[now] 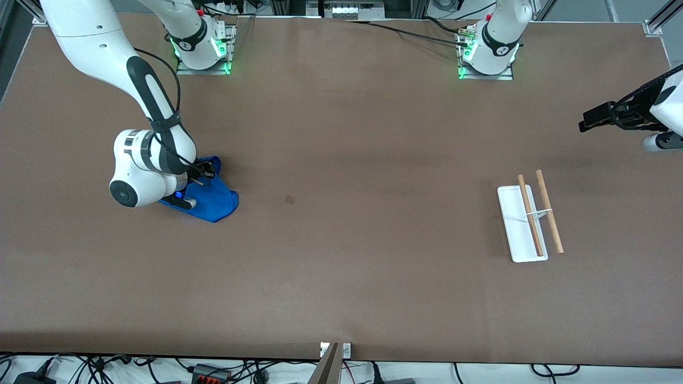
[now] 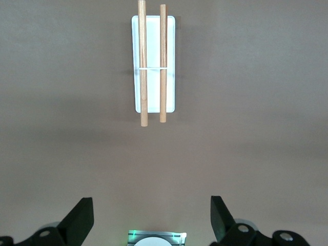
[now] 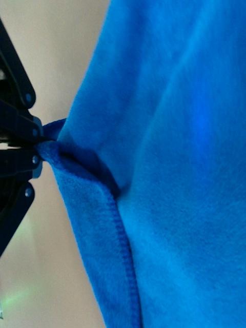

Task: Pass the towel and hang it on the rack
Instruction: 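Lift the towel with the right gripper and carry it toward the rack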

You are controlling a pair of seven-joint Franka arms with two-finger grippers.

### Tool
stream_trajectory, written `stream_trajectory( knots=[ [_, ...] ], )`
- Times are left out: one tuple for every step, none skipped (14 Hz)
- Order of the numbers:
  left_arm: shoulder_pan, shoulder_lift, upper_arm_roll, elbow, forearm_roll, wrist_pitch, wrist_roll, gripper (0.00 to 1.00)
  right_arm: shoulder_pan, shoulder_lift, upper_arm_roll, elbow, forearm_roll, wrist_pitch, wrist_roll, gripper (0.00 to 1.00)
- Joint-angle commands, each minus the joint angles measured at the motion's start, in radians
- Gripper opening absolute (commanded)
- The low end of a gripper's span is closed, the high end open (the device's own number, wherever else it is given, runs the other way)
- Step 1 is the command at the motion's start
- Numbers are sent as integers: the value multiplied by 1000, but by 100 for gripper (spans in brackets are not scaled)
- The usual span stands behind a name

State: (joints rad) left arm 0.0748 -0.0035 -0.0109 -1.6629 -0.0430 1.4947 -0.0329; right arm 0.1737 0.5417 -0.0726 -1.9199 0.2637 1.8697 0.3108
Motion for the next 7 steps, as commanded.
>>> stream_trajectory(
  knots=[
    [6, 14, -1, 32, -12, -22, 4, 100, 16, -32, 4, 195, 14, -210, -1, 0],
    [6, 14, -1, 32, -12, -22, 4, 100, 29, -31, 4, 285, 17, -301, 10, 0],
    [5, 14, -1, 32, -12, -22, 4, 100, 45, -32, 5, 379, 37, -382, 34, 0],
    [6, 14, -1, 32, -12, -22, 4, 100, 58, -32, 4, 460, 67, -436, 66, 0],
    [6, 14, -1, 32, -12, -22, 4, 100, 59, -34, 5, 522, 93, -470, 83, 0],
    [6, 14, -1, 32, -12, -22, 4, 100, 66, -34, 13, 592, 127, -489, 77, 0],
    [6, 14, -1, 32, -12, -22, 4, 100, 66, -32, 33, 651, 156, -491, 68, 0]
  ],
)
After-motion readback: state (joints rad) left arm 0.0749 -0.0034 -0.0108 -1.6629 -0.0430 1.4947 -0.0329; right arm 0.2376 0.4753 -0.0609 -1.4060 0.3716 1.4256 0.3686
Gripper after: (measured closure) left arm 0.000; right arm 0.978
